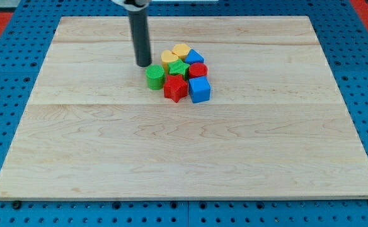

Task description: Push yellow blocks into green circle

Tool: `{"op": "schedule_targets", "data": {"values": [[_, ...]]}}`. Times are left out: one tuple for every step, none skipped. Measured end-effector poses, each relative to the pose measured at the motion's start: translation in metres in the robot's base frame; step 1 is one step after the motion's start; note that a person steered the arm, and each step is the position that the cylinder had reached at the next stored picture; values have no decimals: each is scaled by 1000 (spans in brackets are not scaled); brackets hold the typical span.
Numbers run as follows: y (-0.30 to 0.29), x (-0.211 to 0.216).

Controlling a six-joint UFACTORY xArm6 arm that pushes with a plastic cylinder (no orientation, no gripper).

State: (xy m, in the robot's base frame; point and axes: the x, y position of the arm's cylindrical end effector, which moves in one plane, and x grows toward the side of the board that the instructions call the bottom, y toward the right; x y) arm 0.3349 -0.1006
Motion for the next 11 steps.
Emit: {"op": "schedule_targets", "data": {"values": [[-8,-41],[35,-80],[76,-87],[115,-82],[133,-62],[127,-53],[123,-37],[120,-36],[103,-36],[83,-28],[93,-35]]}}
